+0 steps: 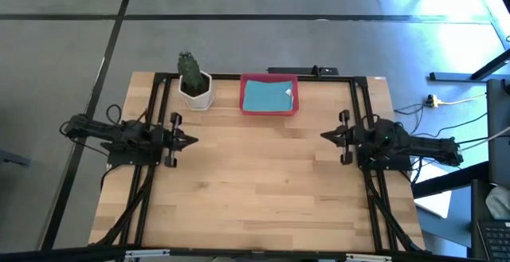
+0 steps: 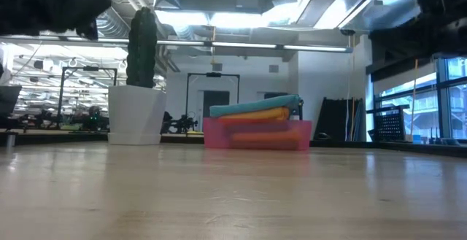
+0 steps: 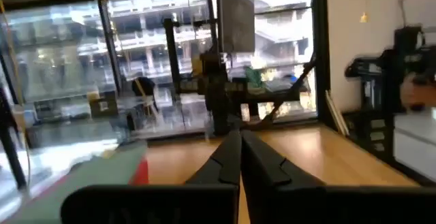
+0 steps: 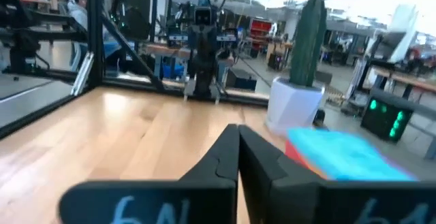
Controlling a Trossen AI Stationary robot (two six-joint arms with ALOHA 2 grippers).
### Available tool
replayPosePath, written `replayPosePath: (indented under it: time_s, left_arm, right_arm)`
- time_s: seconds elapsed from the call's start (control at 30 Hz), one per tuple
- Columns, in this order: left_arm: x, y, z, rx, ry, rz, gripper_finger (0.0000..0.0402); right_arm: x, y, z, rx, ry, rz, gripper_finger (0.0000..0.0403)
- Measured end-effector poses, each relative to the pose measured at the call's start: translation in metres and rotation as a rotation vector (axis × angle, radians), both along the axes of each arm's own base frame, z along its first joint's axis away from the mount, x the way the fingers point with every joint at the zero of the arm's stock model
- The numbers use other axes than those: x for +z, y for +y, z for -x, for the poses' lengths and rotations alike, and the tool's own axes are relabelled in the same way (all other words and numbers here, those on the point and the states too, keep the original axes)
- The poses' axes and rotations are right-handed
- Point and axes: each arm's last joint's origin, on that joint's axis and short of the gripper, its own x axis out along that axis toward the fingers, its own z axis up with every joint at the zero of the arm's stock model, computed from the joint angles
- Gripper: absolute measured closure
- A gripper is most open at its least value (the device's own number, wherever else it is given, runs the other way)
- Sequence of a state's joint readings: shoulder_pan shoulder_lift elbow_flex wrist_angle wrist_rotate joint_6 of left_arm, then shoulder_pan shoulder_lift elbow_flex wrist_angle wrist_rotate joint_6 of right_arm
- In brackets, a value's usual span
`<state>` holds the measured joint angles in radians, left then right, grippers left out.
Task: Fold microfiber towels
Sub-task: Return to Home Position
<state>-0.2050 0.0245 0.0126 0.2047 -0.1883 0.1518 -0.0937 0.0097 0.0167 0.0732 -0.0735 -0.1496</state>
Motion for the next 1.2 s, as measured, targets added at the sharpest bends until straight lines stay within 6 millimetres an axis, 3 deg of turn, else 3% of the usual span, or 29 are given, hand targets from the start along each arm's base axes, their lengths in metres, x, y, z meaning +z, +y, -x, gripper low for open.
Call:
replayPosePath:
  time_s: [0.33,0.57,1.2]
  left_arm:
    - [-0.0055,-0.0023,0.0004,-0.083,0.04,0.009,0.04]
    - [-0.0055,-0.0022,0.0004,-0.071,0.038,-0.036,0.0401]
    - [-0.0055,-0.0021,0.0004,-0.069,0.039,-0.035,0.037]
  right_arm:
    - [-0.008,0.0001,-0.0014,0.006,0.058,0.009,0.0398]
    - [-0.0089,-0.0025,-0.0013,-0.081,0.066,-0.019,0.0387]
    - [-0.0087,-0.0025,-0.0013,-0.08,0.065,-0.021,0.0375]
